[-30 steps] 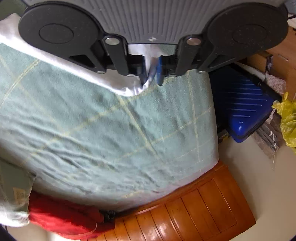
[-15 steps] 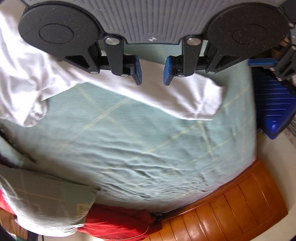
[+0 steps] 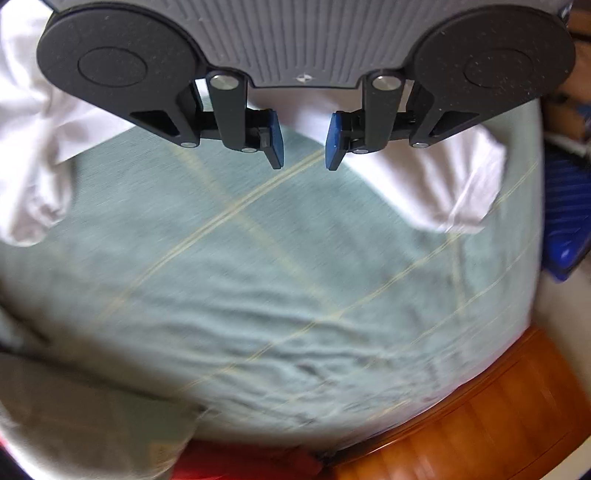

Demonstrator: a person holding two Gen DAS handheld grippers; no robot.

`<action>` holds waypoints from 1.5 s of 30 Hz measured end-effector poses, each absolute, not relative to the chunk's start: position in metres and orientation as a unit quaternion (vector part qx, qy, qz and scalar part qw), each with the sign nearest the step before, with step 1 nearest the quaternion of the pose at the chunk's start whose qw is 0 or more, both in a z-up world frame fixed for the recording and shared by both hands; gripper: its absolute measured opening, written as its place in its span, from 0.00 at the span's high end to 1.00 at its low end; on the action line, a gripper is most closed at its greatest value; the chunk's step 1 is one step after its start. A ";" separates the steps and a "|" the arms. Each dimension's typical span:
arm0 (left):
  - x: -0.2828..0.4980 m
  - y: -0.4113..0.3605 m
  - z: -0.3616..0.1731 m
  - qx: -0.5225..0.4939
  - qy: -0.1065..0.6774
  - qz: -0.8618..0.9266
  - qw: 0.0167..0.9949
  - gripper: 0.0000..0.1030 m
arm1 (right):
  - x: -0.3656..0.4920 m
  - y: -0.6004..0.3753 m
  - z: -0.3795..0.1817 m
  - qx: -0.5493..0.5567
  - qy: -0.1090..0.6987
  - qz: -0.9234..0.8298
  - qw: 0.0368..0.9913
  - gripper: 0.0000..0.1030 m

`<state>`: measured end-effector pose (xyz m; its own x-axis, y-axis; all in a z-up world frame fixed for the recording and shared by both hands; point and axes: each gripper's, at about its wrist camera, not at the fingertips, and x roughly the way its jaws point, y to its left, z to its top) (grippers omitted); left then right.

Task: Fold clothes
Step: 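Open the right tool and release the T-shirt edge, then reach the left tool to the T-shirt edge and close on it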

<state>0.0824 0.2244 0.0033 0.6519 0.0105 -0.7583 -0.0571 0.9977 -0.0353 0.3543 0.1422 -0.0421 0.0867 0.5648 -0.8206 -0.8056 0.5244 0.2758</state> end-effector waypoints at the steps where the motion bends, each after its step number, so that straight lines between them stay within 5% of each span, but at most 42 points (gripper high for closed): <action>1: 0.084 0.224 0.003 -0.028 0.417 0.018 0.908 0.02 | 0.349 0.137 -0.042 -0.130 0.482 0.480 0.722 0.72; 25: 0.183 0.241 -0.026 0.041 0.408 -0.009 0.912 0.02 | 0.281 -0.026 -0.036 -0.058 0.468 0.458 0.754 0.65; 34: 0.266 0.278 -0.057 -0.071 0.439 -0.091 0.891 0.03 | 0.280 -0.058 -0.040 0.051 0.465 0.421 0.777 0.58; 45: 0.200 0.243 -0.037 -0.119 0.476 -0.206 0.846 0.03 | 0.289 -0.069 -0.050 0.069 0.467 0.407 0.782 0.55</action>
